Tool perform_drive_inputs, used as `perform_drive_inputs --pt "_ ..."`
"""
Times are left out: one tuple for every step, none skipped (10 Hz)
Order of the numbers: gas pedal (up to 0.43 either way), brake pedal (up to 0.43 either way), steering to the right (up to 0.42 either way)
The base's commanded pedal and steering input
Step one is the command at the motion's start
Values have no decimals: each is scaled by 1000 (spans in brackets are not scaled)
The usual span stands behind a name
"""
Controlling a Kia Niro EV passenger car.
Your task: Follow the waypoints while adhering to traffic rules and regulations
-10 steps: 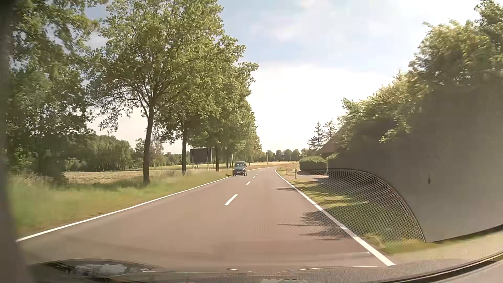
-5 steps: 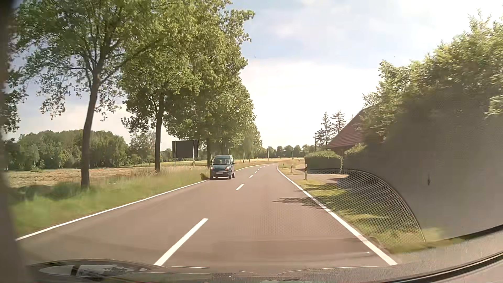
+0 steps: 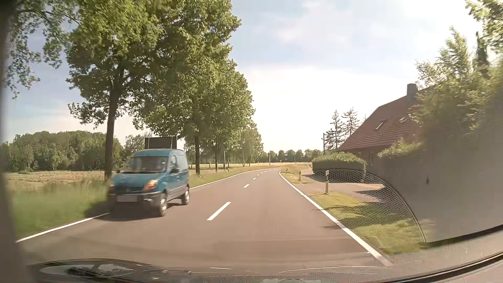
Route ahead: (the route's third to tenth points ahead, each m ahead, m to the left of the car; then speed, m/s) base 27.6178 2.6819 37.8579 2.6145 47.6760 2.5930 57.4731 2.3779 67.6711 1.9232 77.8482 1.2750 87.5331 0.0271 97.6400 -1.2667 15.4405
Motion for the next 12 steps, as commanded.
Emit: perform_drive_inputs --pt "150 0 -5" --pt "150 0 -5" --pt "150 0 -4" --pt "150 0 -4" --pt "150 0 -3" --pt "150 0 -4" --pt "150 0 -3" --pt "150 0 -2" --pt "150 0 -1" --pt "150 0 0" --pt "150 0 0" --pt "150 0 1"
